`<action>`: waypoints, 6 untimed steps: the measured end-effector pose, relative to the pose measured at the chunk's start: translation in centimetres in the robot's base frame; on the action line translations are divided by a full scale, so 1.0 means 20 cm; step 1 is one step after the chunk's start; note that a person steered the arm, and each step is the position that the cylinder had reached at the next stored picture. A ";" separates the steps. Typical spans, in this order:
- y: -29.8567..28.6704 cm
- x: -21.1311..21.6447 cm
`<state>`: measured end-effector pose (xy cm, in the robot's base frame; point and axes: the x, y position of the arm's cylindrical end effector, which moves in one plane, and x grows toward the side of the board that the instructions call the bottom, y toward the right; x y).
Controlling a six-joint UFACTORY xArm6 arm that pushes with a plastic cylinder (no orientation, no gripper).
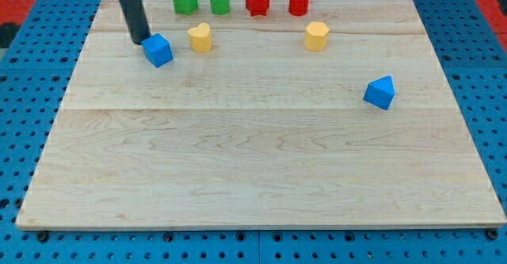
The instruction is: Move the yellow heart close to the blue cube
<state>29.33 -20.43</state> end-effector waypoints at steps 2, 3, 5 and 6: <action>-0.03 -0.26; 0.33 -0.24; 0.72 -0.10; 0.64 -0.08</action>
